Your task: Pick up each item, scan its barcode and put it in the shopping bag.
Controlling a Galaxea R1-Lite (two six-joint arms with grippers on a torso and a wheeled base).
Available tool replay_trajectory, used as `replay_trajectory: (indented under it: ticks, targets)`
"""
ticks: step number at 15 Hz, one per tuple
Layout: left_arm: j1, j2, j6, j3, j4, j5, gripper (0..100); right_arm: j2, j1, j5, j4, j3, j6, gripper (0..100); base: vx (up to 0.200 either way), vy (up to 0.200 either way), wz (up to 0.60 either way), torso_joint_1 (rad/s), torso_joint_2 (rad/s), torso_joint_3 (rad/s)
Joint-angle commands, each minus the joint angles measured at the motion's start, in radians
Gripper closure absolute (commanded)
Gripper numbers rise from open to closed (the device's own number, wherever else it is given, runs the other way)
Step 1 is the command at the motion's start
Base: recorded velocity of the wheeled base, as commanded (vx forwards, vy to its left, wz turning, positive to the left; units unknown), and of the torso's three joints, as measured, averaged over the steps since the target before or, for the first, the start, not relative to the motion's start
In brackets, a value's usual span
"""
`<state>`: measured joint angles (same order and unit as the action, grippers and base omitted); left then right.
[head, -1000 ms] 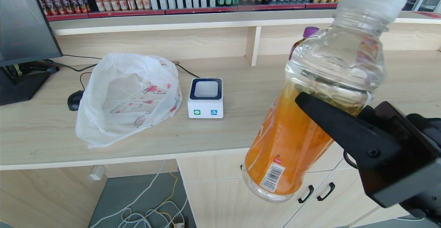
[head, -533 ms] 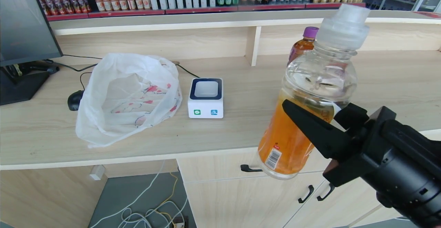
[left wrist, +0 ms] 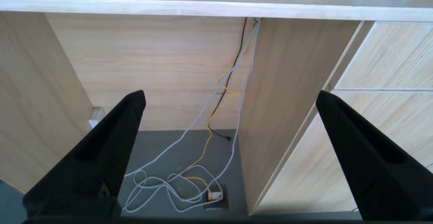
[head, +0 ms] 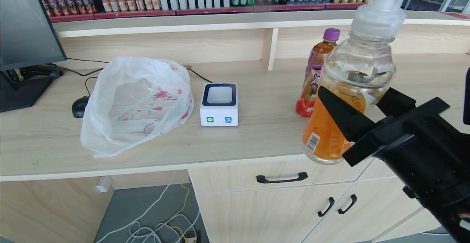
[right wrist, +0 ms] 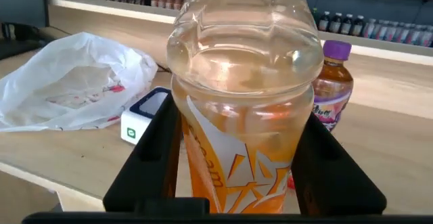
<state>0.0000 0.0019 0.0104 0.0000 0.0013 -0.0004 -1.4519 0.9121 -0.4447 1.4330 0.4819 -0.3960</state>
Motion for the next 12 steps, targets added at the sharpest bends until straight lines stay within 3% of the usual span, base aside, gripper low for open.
replay_trajectory:
  ticks: [1, 7, 12]
  targets:
    - [0.000, 0.000, 0.000, 0.000, 0.000, 0.000, 0, -0.005, 0.001, -0.035, 0.000, 0.030, -0.012, 100, 0.000, 0.000, 0.00, 0.000, 0.00, 0.000]
    - [0.000, 0.000, -0.003, 0.000, 0.000, 0.000, 0, -0.008, 0.001, -0.092, 0.000, 0.050, -0.011, 100, 0.000, 0.000, 0.00, 0.000, 0.00, 0.000]
    - [0.000, 0.000, -0.004, 0.000, 0.000, 0.000, 0, -0.005, 0.001, -0.100, 0.001, 0.047, 0.011, 100, 0.000, 0.200, 0.00, 0.001, 0.00, 0.003]
